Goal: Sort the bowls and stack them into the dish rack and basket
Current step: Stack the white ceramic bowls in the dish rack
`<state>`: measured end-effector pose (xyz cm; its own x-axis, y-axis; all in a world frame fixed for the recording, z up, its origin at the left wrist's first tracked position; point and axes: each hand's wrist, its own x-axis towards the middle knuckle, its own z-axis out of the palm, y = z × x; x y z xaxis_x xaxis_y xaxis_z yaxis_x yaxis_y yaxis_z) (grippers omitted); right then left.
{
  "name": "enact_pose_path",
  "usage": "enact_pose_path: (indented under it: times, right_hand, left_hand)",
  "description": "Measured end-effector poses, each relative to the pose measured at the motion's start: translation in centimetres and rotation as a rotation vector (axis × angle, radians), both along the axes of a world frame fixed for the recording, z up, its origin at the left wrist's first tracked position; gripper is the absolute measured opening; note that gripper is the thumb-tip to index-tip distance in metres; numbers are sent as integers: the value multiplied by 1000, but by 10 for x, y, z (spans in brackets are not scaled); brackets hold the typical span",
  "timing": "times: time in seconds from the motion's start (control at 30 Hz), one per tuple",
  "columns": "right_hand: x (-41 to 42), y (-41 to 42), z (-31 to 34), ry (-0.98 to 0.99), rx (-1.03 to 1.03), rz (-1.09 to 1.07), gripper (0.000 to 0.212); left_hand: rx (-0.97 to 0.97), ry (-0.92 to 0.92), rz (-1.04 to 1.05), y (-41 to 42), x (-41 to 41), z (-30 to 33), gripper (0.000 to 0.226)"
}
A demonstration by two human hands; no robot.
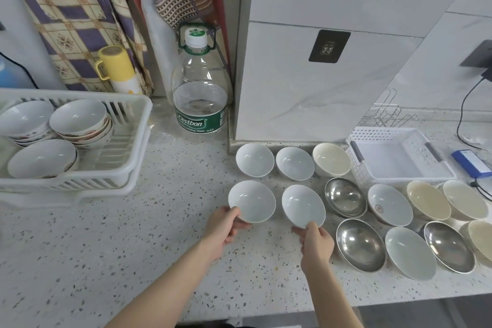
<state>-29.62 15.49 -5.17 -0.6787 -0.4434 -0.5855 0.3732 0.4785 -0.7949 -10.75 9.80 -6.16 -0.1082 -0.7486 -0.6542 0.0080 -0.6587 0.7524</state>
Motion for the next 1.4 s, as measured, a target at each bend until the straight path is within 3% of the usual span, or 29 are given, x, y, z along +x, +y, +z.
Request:
enact_pose_path:
  times: [0.27,0.53,0.97,1.2,1.3,1.4]
  right_hand:
    - [41,0,24,34,-93,45,17]
    - [129,-27,68,94,-219,225,16]
    - [313,-83,116,131,-291,593,20]
    - [393,-128,126,78,-168,843,15]
    - [420,-144,128,103,-76,934,13]
    - [439,-157,125,171,-1,994,11]
  left_hand:
    - [-104,154,148,3,65,29,25]
    - [-257,303,287,-8,164,84,21]
    - [-468,300,631,-33,387,123,20]
    - [-446,292,720,-51,466,120,22]
    - [-440,281,720,-61,483,118,16]
    - [-448,228,702,-71,492,116,25]
